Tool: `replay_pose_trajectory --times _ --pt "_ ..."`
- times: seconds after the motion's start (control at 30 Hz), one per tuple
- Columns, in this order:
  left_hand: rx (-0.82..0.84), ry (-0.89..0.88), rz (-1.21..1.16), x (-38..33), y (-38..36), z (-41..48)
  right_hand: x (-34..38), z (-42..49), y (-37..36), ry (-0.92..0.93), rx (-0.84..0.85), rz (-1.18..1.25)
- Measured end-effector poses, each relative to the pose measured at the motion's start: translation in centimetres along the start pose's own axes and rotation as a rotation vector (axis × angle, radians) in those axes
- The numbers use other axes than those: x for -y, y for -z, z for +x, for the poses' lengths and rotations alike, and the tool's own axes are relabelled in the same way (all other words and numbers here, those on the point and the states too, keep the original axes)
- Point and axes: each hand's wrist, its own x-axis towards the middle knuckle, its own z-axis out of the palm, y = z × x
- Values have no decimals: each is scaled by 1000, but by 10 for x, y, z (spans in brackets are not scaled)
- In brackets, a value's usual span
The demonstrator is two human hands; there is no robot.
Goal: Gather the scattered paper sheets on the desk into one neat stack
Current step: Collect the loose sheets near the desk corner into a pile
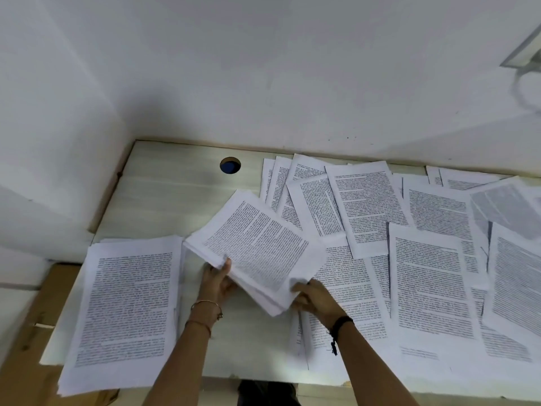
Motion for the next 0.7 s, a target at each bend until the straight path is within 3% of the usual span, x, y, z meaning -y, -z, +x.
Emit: replay_pose_trajectory --times 0.07,0.1,0.2,0.33,0.4,0.5,0.7 --pt "-59 -38 140 5 3 13 -3 0 -3 -22 170 -55" --pt "-78 -9 211 1 4 15 0 1 -1 11 165 -32" --pt "-36 50 481 -15 10 12 15 17 9 127 -42 101" --pt "129 78 594 -16 21 7 40 29 -5 162 -40 -239" --pt "67 90 637 -14 22 4 47 36 -21 209 -112 -400" --pt "-81 -47 691 -23 18 8 49 46 -40 335 -246 -499" --pt "-143 -181 905 -39 5 35 52 63 -59 394 -282 -624"
